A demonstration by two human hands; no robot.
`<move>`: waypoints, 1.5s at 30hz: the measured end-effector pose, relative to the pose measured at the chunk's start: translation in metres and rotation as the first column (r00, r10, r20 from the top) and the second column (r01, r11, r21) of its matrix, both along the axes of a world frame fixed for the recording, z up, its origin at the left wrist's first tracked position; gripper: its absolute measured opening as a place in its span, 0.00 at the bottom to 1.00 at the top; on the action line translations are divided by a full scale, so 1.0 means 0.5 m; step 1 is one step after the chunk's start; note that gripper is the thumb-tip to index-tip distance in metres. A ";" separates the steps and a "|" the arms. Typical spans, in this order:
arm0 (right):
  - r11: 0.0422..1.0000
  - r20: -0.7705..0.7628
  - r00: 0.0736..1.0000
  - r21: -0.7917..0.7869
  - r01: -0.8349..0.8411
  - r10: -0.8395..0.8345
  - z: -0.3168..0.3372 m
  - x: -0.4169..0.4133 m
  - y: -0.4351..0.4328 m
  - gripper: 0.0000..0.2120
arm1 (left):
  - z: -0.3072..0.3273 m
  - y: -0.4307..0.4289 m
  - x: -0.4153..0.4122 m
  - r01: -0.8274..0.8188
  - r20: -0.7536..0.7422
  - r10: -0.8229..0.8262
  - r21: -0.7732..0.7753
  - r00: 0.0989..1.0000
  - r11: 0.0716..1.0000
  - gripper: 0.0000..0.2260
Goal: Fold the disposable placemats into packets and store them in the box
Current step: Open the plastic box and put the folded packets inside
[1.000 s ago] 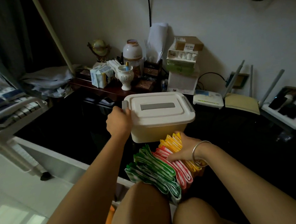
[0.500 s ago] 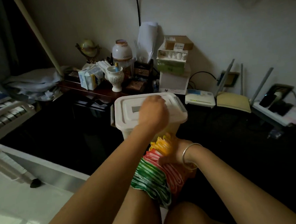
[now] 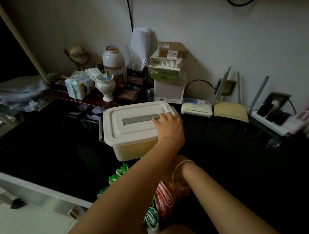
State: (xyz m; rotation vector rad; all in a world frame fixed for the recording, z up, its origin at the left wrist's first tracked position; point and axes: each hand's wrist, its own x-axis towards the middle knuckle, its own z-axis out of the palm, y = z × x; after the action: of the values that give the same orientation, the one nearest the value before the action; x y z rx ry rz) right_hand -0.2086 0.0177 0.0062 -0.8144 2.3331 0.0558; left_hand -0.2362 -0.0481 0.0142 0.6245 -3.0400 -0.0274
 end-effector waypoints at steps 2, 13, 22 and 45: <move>0.999 0.023 1.000 0.040 0.012 -0.013 0.002 0.000 -0.006 0.22 | -0.005 0.018 -0.002 0.011 0.093 -0.005 -0.060 0.996 0.998 0.30; 0.993 -0.044 0.999 -0.114 -0.025 0.020 -0.001 0.025 0.010 0.60 | 0.019 -0.066 0.039 0.156 -0.244 -0.130 0.091 0.961 0.983 0.18; 0.990 0.062 0.998 -0.139 0.024 -0.016 -0.045 0.000 -0.005 0.68 | 0.115 -0.122 0.125 0.172 -0.620 -0.326 -0.295 0.714 0.940 0.16; 0.973 0.116 0.985 -0.178 0.146 -0.126 -0.039 0.006 0.007 0.64 | -0.049 -0.286 0.365 -0.269 -0.501 0.184 -0.101 0.845 0.958 0.31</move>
State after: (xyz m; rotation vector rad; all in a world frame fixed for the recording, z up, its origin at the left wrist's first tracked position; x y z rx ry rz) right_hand -0.2057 0.0211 -0.0135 -0.7252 2.3125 -0.2621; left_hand -0.0538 -0.1912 -0.0101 0.8155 -2.4349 0.0675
